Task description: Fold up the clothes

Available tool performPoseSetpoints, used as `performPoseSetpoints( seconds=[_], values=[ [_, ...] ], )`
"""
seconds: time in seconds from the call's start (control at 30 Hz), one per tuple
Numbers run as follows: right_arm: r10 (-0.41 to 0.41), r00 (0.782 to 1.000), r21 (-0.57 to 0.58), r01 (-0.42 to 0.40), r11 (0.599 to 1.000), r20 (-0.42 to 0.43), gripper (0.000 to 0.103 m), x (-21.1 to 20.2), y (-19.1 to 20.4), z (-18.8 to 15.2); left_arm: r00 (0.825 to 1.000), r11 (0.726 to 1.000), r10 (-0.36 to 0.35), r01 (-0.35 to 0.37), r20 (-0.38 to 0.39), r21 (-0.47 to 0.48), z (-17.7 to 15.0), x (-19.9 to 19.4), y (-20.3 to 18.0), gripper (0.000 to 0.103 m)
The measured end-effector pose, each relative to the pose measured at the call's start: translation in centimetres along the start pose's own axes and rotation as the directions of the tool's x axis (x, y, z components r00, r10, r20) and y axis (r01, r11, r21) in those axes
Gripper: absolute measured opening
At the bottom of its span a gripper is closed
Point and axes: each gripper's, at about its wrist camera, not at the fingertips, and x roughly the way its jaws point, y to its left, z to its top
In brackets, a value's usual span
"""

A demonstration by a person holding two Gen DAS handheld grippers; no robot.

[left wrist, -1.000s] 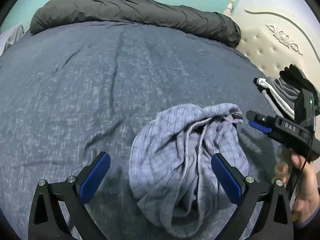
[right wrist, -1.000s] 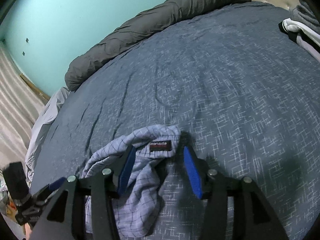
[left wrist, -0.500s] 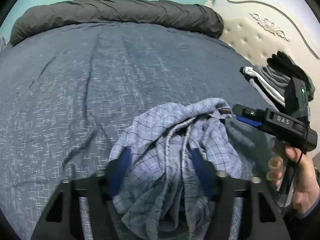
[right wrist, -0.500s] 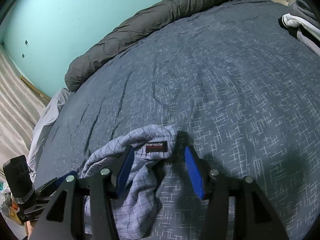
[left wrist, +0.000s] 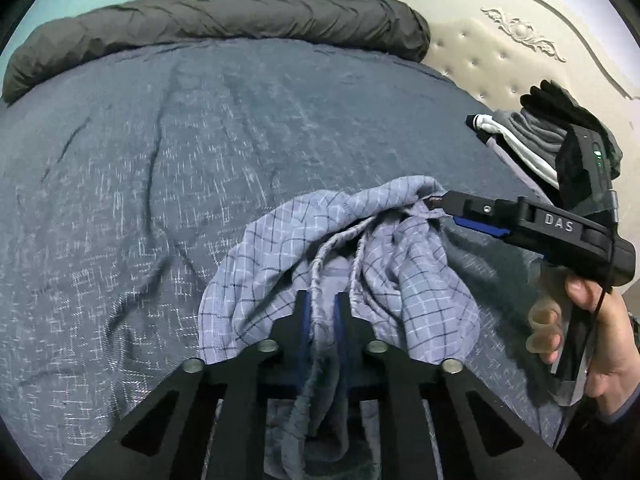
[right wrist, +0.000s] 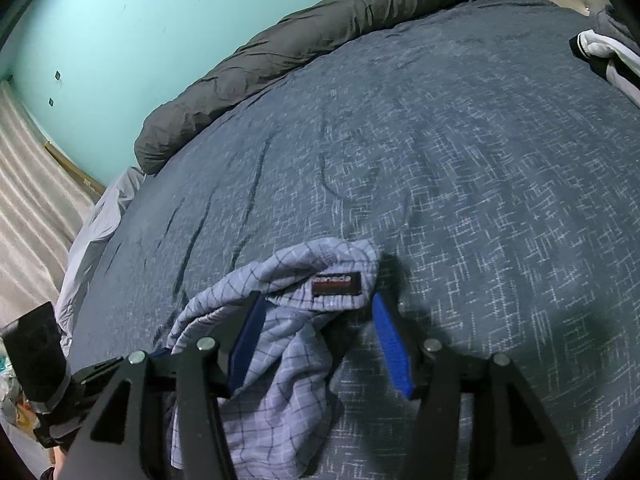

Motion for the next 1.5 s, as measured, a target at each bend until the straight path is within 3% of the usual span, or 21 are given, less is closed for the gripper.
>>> performPoseSetpoints(
  seconds=[0.2,0.43,0.57,1.07,1.37,1.4,1.5],
  values=[
    [0.001,1.0,-0.023,-0.001,1.0,-0.004,0.057,0.0,0.9,0.1,1.0,0.999,-0.025,0.024,-0.008,-0.028,-0.2,0.6,0.6,0.003],
    [0.024,1.0,-0.102,-0.026,0.994,-0.016,0.057,-1.1,4.5,-0.7,1.0,0.999,-0.017,0.018,0.023,-0.031,-0.5,-0.9,1.1,0.003],
    [0.03,0.997,-0.114,-0.038,0.993,-0.069,0.057,-0.4,6.8,-1.6,0.999,0.999,-0.019,0.021,0.029,-0.042,-1.0,-1.6,1.9,0.003],
    [-0.07,0.976,-0.239,0.02,0.971,-0.206,0.057,1.6,13.1,-2.9,0.994,0.989,0.004,0.012,0.108,-0.149,-2.6,-7.0,7.9,0.003],
    [-0.177,0.946,-0.247,0.109,0.963,-0.27,0.057,5.1,12.8,-4.7,0.994,0.986,-0.001,0.02,0.112,-0.165,-3.3,-7.6,8.3,0.003],
    [-0.18,0.946,-0.243,0.114,0.963,-0.27,0.054,5.4,12.7,-4.7,0.994,0.986,-0.001,0.02,0.11,-0.167,-3.2,-7.5,8.3,0.003],
    [-0.181,0.947,-0.235,0.119,0.965,-0.265,0.023,5.0,12.1,-4.6,0.994,0.985,0.001,0.017,0.107,-0.169,-3.3,-7.5,8.4,0.003]
  ],
)
